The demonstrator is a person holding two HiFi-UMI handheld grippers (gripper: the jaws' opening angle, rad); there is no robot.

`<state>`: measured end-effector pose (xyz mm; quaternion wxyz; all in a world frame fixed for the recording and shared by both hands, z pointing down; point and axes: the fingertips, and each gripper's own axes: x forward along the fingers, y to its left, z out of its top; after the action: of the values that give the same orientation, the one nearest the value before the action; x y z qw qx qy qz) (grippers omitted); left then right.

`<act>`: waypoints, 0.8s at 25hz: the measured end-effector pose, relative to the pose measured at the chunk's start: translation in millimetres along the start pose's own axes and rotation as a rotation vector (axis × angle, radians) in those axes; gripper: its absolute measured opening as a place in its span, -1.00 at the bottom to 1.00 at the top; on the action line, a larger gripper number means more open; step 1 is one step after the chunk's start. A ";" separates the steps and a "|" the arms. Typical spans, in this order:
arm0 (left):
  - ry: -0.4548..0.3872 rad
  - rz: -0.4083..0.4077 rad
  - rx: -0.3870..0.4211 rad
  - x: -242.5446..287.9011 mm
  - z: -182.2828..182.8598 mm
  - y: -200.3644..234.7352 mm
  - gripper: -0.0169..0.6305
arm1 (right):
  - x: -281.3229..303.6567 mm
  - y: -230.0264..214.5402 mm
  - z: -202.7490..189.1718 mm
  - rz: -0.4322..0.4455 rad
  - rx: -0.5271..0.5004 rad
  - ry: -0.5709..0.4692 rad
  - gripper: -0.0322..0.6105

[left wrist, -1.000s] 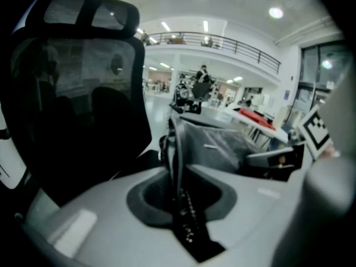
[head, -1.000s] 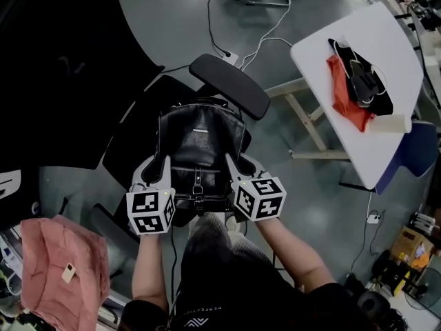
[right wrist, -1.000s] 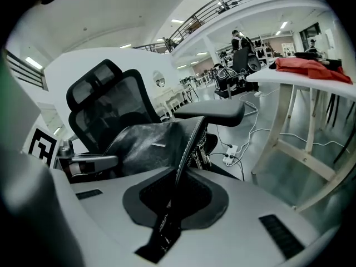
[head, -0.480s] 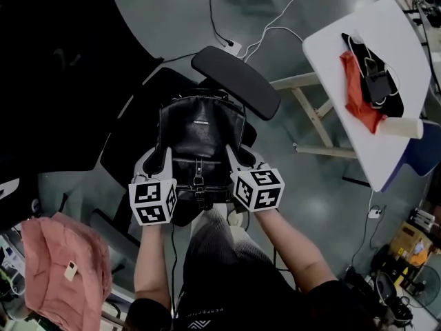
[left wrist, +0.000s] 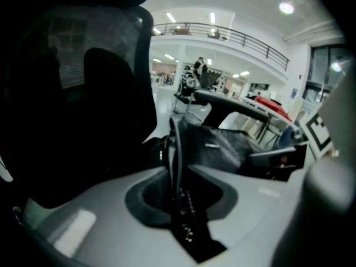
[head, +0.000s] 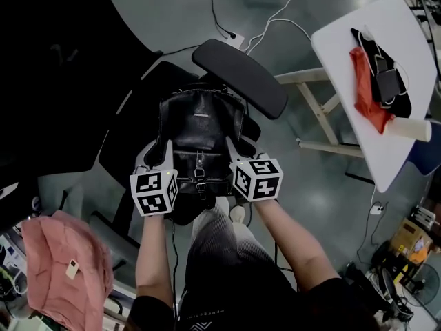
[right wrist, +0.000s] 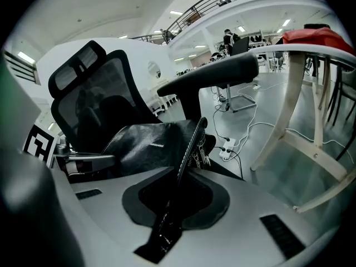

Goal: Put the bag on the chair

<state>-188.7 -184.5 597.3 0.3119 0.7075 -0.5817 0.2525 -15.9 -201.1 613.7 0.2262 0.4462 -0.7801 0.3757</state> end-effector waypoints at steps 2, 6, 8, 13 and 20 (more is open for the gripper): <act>0.005 0.000 -0.002 4.6 -0.6 2.5 -0.69 | 4.4 -1.4 0.2 -0.002 0.002 0.007 -0.79; 0.024 -0.001 -0.013 14.0 -3.8 6.4 -0.66 | 9.8 -6.0 -1.9 -0.010 0.015 0.018 -0.75; 0.030 0.000 -0.022 18.3 -5.4 9.0 -0.64 | 12.6 -7.8 -2.1 -0.015 0.018 0.024 -0.73; 0.048 0.006 -0.054 26.1 -11.2 18.5 -0.58 | 19.1 -9.7 -2.9 -0.019 0.026 0.039 -0.67; 0.062 0.033 -0.058 34.0 -14.4 26.7 -0.48 | 22.6 -9.8 -2.3 -0.021 -0.002 0.063 -0.58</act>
<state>-208.2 -200.0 635.4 0.3457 0.6803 -0.5906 0.2625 -18.7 -214.3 634.4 0.2549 0.4420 -0.7684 0.3863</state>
